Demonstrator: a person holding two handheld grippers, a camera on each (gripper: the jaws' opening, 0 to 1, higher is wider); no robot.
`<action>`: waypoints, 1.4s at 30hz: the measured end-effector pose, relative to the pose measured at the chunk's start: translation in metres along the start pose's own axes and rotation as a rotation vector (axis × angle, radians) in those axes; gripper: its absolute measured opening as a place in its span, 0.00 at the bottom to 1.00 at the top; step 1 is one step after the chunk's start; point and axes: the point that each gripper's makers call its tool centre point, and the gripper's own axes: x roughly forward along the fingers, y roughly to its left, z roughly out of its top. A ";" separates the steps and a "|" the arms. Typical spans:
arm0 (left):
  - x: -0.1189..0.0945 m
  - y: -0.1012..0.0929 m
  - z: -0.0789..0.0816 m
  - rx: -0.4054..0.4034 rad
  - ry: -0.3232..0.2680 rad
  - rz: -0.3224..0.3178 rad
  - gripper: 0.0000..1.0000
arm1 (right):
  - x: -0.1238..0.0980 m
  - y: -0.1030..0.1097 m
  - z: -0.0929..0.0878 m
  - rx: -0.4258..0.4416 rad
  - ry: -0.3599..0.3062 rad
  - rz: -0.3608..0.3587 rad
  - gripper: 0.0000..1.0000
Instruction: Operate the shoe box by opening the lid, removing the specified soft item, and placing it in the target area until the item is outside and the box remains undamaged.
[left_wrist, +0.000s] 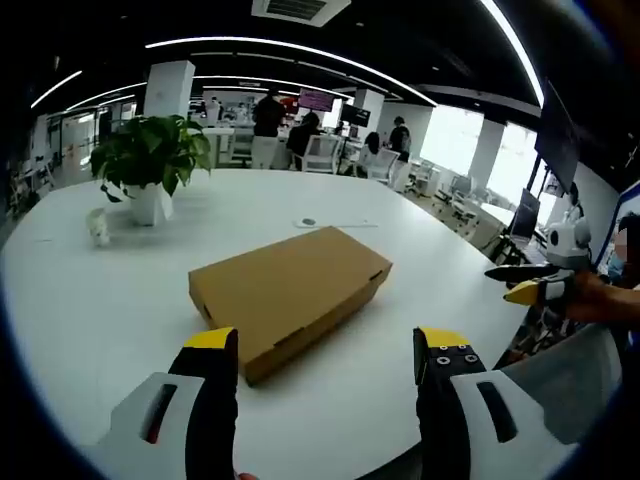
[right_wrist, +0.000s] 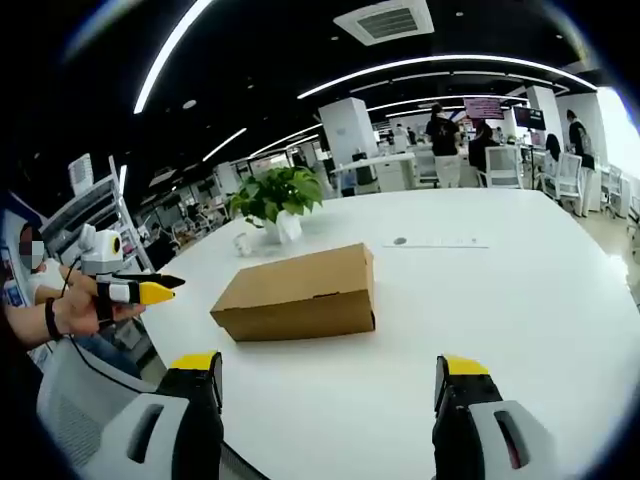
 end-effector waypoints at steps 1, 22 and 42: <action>0.000 0.000 0.000 -0.001 0.000 0.000 0.74 | 0.000 0.000 0.000 0.001 0.001 0.001 0.87; 0.000 0.002 -0.001 -0.006 0.002 0.001 0.73 | 0.001 0.001 -0.002 -0.002 0.011 0.004 0.87; 0.003 0.001 -0.004 -0.001 0.017 -0.002 0.74 | 0.005 0.005 -0.004 -0.011 0.023 0.022 0.86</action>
